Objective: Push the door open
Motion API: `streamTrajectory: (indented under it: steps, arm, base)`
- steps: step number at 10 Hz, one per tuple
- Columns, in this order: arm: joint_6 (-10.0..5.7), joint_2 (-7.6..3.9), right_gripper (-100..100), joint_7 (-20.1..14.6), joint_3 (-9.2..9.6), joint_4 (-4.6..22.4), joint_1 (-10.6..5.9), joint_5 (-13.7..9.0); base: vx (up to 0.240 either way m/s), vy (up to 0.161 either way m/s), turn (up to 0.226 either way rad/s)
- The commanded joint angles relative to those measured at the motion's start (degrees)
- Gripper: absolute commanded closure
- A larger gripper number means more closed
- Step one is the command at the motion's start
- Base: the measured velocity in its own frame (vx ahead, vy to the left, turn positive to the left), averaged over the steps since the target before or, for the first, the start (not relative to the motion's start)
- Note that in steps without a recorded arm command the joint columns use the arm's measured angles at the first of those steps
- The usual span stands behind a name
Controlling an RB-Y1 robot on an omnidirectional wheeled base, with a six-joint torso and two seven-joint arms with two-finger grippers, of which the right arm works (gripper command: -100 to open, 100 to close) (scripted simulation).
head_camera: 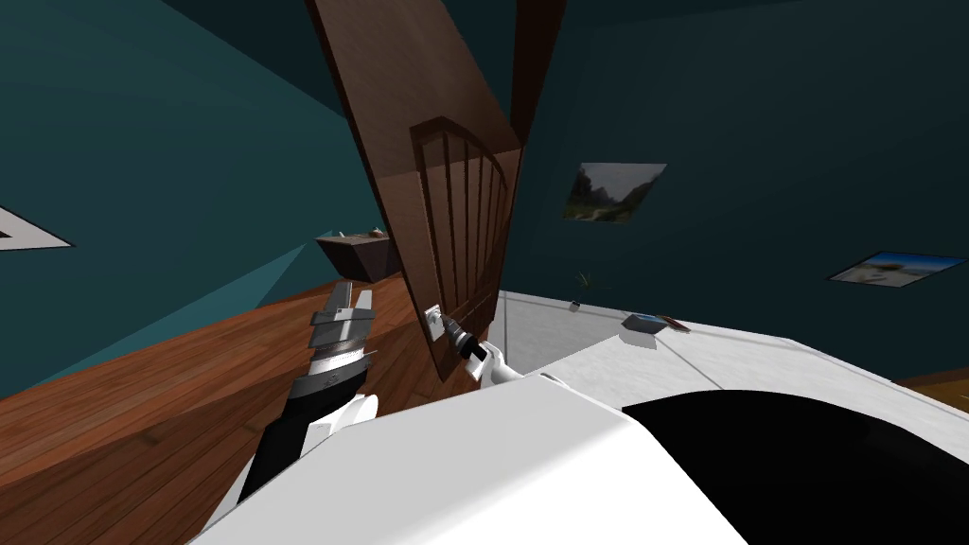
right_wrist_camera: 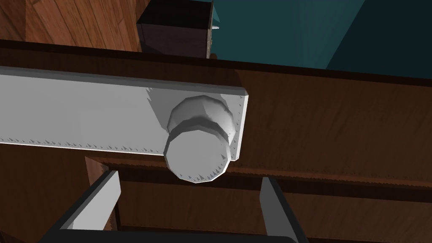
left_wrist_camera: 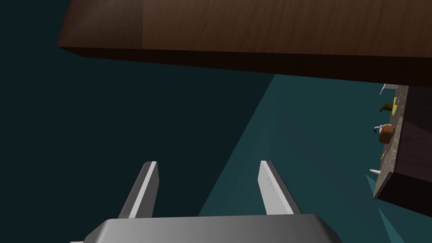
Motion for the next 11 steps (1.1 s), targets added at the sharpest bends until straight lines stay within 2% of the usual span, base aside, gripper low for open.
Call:
streamTrajectory:
  steps: [1, 2, 3, 4, 9, 11]
  arm:
    - [-0.19, 0.57, -100, 0.20, -0.35, 0.31, -0.12, 0.07]
    - [-0.29, 1.15, -100, 0.31, -0.56, 0.49, -0.19, 0.11]
    - [-0.23, 0.81, -100, 0.18, -0.43, 0.49, -0.27, 0.06]
    - [-0.23, 0.81, 100, 0.18, -0.43, 0.49, -0.27, 0.06]
    - [-0.23, 0.81, 100, 0.18, -0.43, 0.49, -0.27, 0.06]
    - [-0.16, 0.35, 100, 0.51, -1.52, 0.91, -0.28, 0.03]
  base:
    - [0.174, 0.163, 0.029]
    - [0.153, 0.166, 0.026]
    - [0.065, 0.074, -0.003]
    - [-0.003, -0.009, -0.007]
    - [-0.014, -0.015, 0.002]
    - [0.053, 0.135, -0.047]
